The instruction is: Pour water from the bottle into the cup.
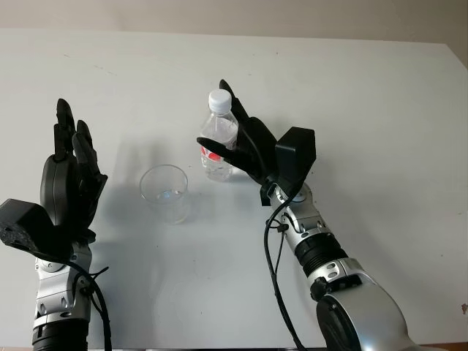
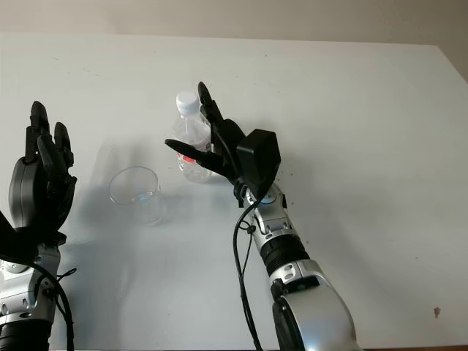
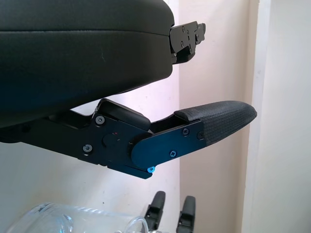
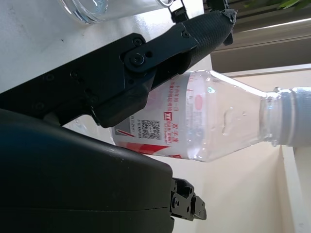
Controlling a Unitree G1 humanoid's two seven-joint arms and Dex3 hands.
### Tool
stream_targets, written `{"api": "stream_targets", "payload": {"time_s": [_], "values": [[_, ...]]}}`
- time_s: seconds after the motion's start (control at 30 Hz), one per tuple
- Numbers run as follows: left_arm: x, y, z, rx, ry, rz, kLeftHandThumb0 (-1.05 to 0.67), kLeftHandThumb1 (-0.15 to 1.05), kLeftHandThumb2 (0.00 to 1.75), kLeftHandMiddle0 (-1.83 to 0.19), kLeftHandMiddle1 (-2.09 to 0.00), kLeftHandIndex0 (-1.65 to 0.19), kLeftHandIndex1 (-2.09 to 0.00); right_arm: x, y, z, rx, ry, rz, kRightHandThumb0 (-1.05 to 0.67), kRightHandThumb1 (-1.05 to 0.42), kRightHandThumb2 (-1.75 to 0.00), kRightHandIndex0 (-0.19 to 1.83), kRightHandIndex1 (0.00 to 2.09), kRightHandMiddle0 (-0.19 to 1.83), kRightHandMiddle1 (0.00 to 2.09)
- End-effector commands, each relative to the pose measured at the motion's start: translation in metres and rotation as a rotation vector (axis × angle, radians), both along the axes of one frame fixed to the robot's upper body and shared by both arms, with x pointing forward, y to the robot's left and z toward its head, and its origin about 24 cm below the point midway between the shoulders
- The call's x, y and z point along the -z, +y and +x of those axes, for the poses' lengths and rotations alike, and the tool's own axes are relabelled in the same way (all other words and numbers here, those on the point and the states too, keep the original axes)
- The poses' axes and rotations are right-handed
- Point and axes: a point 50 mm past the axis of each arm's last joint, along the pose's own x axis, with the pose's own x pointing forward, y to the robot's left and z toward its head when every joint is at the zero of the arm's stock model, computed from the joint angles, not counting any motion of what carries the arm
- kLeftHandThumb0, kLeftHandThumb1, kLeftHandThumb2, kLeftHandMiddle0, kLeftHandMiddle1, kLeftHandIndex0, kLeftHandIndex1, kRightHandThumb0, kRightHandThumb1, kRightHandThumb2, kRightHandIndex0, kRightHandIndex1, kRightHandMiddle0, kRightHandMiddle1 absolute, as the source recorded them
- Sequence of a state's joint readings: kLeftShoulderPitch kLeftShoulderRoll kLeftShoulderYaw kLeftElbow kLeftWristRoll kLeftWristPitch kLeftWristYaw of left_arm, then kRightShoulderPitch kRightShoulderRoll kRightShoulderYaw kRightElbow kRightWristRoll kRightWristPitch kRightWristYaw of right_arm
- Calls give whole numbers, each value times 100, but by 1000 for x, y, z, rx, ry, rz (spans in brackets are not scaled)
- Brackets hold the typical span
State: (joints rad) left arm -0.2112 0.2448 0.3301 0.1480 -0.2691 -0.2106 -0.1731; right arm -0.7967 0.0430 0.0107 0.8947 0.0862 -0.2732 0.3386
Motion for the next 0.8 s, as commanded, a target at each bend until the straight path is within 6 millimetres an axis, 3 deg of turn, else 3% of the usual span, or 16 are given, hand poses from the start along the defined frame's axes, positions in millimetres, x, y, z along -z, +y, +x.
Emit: {"api": "stream_targets", "payload": {"time_s": [0.0,0.17,0.33,0.37,0.43,0.47,0.5,0.6,0.7,0.77], "values": [[-1,3,-3,-3,-3,10,-80,105,74,18,-5,19,0,-6,5,2,-18,-8,32,-96,-91,-5,-19,0,-19,0],[-2,3,-1,-2,-6,3,-80,105,73,18,-5,19,0,-4,3,2,-49,-1,72,-82,-89,-5,-19,0,-19,0],[-3,1,2,-7,-2,12,-80,105,75,17,-5,19,0,-10,1,1,-98,-74,40,-69,-86,-5,-7,7,7,15],[-3,0,3,-8,-2,12,-80,105,75,17,-5,19,0,-12,1,1,-115,-102,16,-68,-85,-5,-3,10,8,25],[-4,0,4,-10,-5,12,-80,105,75,17,-6,19,0,-15,2,-1,-148,-139,-18,-66,-83,-5,1,18,-10,90],[-4,-1,4,-10,-8,12,-80,105,75,17,-5,19,0,-16,3,-1,-160,-146,-31,-61,-81,-5,4,27,-15,125],[-5,-1,5,-9,-10,10,-80,105,75,17,-5,19,0,-17,3,-1,-171,-155,-40,-59,-79,-5,1,40,-16,145],[-5,-1,5,-11,-11,8,-80,105,75,18,-5,19,0,-21,5,-1,-214,-163,-35,-42,-78,-5,-15,121,-5,193],[-4,1,5,-19,-9,19,-81,105,74,19,-5,19,0,-24,6,-2,-247,-191,-48,-28,-79,-6,-5,175,18,207],[-4,2,4,-27,-11,23,-81,105,75,18,-5,19,0,-25,6,-2,-251,-205,-61,-24,-79,-6,7,196,31,209]]}}
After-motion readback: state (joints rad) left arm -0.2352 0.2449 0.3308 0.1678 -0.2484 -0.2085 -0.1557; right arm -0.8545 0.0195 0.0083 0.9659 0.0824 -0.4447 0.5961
